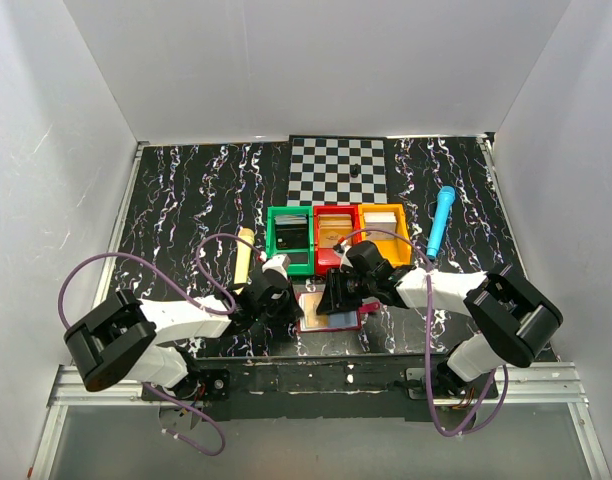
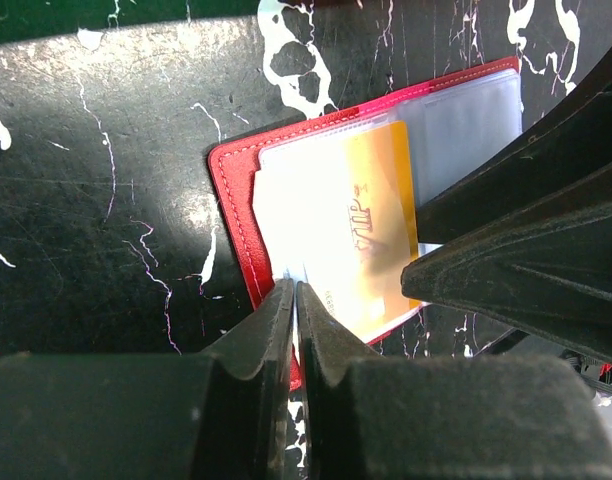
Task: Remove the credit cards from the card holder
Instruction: Remove the credit card from the card holder.
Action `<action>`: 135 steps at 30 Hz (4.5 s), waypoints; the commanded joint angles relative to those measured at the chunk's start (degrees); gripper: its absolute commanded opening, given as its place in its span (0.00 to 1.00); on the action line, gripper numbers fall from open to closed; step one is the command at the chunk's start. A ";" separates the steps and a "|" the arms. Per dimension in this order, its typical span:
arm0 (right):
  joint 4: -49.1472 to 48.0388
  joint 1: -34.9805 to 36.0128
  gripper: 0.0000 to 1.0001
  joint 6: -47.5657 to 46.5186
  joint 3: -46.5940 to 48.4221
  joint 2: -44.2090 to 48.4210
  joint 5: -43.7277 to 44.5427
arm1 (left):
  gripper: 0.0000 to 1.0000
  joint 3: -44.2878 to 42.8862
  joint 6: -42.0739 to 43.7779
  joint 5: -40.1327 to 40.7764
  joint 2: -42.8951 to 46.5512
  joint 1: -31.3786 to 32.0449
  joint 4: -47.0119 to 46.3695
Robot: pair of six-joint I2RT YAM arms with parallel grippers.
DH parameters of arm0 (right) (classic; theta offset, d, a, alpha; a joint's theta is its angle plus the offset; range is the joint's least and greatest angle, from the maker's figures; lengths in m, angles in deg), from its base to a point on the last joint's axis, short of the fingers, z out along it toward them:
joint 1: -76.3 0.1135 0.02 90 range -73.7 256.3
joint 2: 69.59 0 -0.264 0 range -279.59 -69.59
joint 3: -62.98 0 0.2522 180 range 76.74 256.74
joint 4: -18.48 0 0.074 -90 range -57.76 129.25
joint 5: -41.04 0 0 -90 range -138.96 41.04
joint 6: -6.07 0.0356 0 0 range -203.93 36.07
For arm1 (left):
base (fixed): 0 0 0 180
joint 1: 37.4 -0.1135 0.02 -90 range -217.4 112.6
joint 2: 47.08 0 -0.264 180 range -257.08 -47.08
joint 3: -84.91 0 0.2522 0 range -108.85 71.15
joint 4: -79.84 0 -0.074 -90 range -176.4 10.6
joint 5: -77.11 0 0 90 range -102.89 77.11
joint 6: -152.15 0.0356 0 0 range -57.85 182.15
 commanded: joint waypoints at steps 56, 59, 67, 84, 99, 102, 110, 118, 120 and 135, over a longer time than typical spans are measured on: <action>-17.79 -3.06 0.46 8.71 -6.79 5.67 -8.61 | 0.00 1.02 0.43 -3.40 -5.45 -0.17 -5.44; -17.62 -3.06 0.47 8.71 -6.44 4.88 -9.05 | 0.00 1.11 0.61 -3.40 -5.54 -0.17 -5.88; -16.30 -3.06 0.46 8.19 -5.74 3.56 -9.58 | 0.00 1.28 0.78 -5.42 -5.19 -0.17 -6.93; -13.05 -3.77 0.43 7.22 -6.79 6.98 -8.00 | 0.00 2.07 -1.06 -1.91 -4.83 -0.17 -4.91; -10.85 -4.29 0.41 6.69 -7.05 9.09 -7.47 | 0.00 1.72 -1.85 -0.85 -7.20 -0.25 -3.68; -10.50 -4.47 0.40 6.52 -7.32 9.71 -7.30 | 0.00 1.90 -2.20 -0.85 -7.47 -0.17 -4.03; -9.18 -4.73 0.38 5.99 -8.46 11.64 -6.59 | 0.00 1.99 -2.29 -1.11 -8.35 -0.34 -4.30; -8.56 -5.17 0.36 5.64 -9.16 12.96 -6.50 | 0.00 1.99 -2.64 -1.20 -8.61 -0.43 -4.21; -8.48 -5.35 0.36 5.55 -9.25 13.22 -6.59 | 0.00 1.99 -2.64 -1.11 -8.70 -0.43 -4.12; -6.54 -6.58 0.28 4.84 -9.78 15.33 -6.50 | 0.00 2.43 -2.82 -1.20 -9.93 -0.52 -4.65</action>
